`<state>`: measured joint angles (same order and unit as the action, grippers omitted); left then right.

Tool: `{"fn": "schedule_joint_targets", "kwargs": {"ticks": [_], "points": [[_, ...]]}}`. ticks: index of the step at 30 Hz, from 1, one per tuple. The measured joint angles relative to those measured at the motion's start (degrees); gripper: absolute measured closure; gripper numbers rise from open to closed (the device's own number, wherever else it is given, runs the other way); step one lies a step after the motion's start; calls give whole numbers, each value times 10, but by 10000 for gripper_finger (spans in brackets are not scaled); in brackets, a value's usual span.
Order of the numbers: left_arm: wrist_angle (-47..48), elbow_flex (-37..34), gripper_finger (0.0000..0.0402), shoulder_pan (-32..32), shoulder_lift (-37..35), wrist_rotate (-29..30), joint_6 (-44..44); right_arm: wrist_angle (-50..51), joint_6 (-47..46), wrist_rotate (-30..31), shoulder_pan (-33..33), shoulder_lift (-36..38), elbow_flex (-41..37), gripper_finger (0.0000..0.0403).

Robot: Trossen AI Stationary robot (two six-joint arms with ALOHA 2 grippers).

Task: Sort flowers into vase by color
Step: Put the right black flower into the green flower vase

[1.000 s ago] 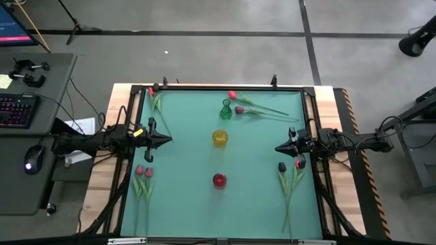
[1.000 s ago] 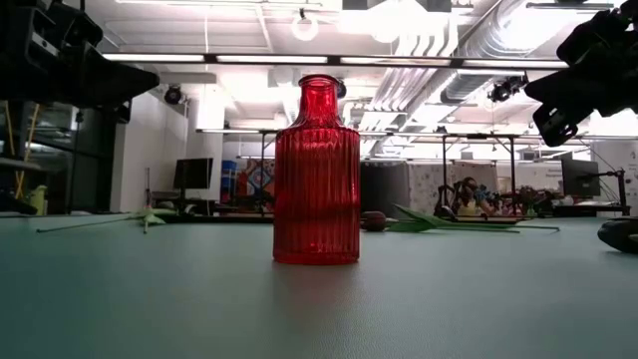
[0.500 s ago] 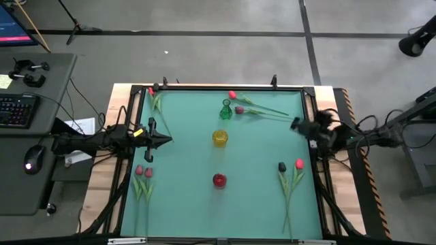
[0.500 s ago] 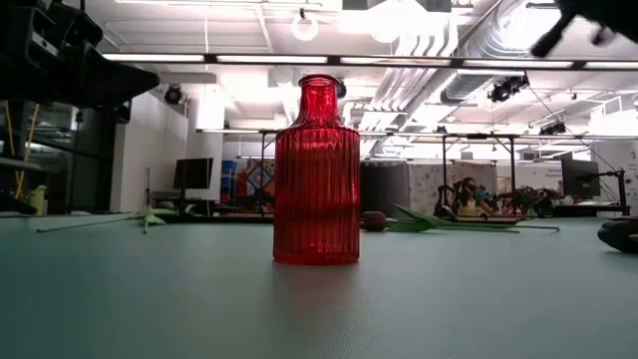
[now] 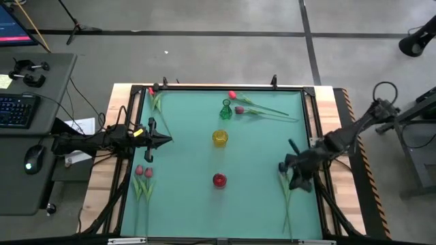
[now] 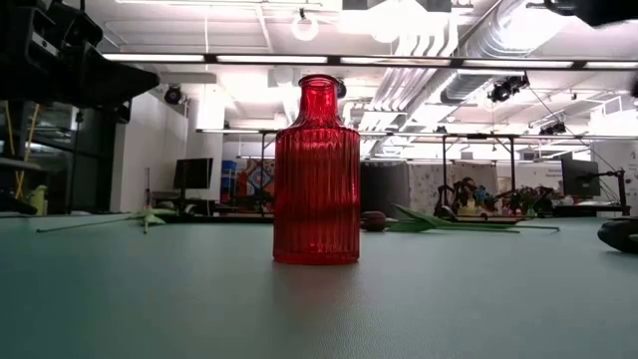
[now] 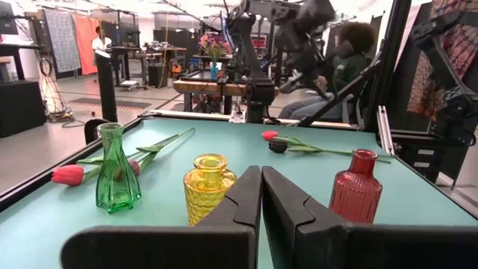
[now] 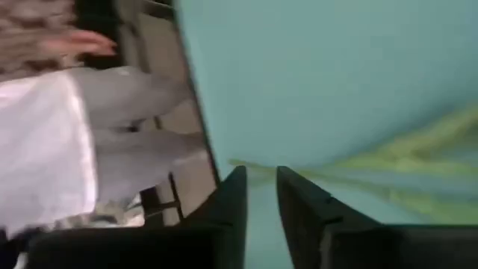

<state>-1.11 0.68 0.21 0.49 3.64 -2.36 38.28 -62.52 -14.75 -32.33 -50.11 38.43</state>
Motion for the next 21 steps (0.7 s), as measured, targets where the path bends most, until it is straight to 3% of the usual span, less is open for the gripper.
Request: {"fn": "schedule_joint_targets", "kwargs": {"ticks": [5,9,21], "points": [[0,0,401,0,0,0,0,19,-167,70,-31,-77,0,254],[0,0,401,0,0,0,0,53,-300,77,-23,-142,0,212],[0,0,401,0,0,0,0,30,-512,52,-17,-253,0,204]]}}
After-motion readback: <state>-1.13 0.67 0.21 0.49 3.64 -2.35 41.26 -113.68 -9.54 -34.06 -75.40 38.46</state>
